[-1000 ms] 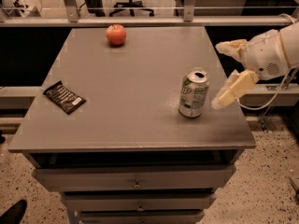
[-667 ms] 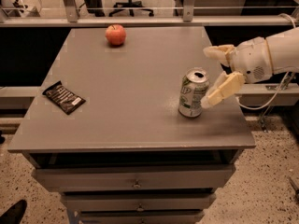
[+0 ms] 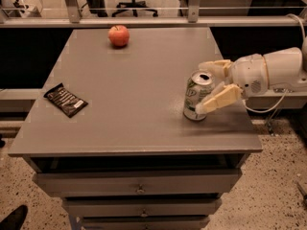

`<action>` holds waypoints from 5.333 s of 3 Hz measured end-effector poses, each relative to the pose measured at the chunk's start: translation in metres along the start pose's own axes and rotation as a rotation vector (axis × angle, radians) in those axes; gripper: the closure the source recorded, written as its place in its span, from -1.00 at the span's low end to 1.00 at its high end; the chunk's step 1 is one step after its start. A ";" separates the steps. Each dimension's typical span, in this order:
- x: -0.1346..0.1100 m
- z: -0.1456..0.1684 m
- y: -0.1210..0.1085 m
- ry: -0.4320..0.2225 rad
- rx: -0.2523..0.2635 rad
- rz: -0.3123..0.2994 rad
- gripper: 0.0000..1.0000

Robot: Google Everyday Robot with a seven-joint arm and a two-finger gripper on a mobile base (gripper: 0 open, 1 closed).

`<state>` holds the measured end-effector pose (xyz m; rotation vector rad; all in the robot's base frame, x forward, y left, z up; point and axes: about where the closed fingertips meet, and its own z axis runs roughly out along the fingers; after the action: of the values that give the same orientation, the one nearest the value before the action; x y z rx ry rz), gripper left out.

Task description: Move 7up can near apple

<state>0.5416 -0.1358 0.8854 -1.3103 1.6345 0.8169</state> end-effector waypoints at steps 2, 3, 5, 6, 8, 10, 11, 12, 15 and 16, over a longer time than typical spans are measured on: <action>0.000 0.019 0.009 -0.054 -0.037 0.038 0.27; -0.010 0.006 -0.001 -0.073 0.004 0.023 0.74; -0.030 -0.032 -0.041 -0.088 0.127 -0.038 1.00; -0.040 -0.014 -0.056 -0.131 0.138 -0.060 1.00; -0.089 0.082 -0.157 -0.227 0.163 -0.075 1.00; -0.107 0.171 -0.217 -0.159 0.149 -0.045 1.00; -0.100 0.195 -0.232 -0.134 0.145 -0.011 1.00; -0.100 0.208 -0.243 -0.123 0.153 0.010 1.00; -0.106 0.222 -0.261 -0.117 0.198 0.036 -0.28; -0.100 0.223 -0.264 -0.108 0.207 0.047 -0.77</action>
Offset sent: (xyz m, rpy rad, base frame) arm -0.0111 0.0257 -0.0045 0.0989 0.0587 0.0304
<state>0.8553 0.0401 0.8907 -1.0698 1.6224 0.7129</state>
